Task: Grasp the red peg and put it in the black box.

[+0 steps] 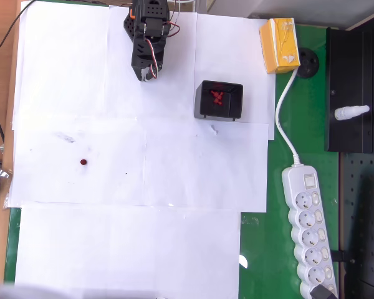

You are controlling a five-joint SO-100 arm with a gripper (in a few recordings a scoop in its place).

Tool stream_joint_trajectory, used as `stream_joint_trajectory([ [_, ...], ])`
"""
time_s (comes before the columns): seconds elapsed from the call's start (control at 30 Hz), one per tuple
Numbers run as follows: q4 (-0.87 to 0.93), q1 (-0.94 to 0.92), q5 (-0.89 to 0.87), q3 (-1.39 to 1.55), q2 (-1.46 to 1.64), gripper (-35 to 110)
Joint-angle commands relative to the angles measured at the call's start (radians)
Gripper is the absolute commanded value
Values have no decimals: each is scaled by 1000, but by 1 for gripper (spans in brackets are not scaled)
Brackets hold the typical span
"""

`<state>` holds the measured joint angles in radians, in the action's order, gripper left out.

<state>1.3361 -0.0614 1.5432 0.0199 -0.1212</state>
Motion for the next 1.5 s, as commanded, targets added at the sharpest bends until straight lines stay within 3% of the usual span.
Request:
stream_joint_trajectory([
  [0.0,86,-3,-25,-80,-117,1],
  [0.4,83,3,-44,-80,-117,1],
  [0.5,83,-164,-44,-80,-117,3],
  [0.7,71,-183,-15,-80,-83,0],
  [0.83,-261,-144,-23,-80,49,0],
  [1.0,-902,-133,20,-80,402,0],
  [1.1,-1198,-143,37,-72,624,0],
  [1.37,-1422,-236,117,-67,908,0],
  [1.47,-1612,-275,129,-66,1080,0],
])
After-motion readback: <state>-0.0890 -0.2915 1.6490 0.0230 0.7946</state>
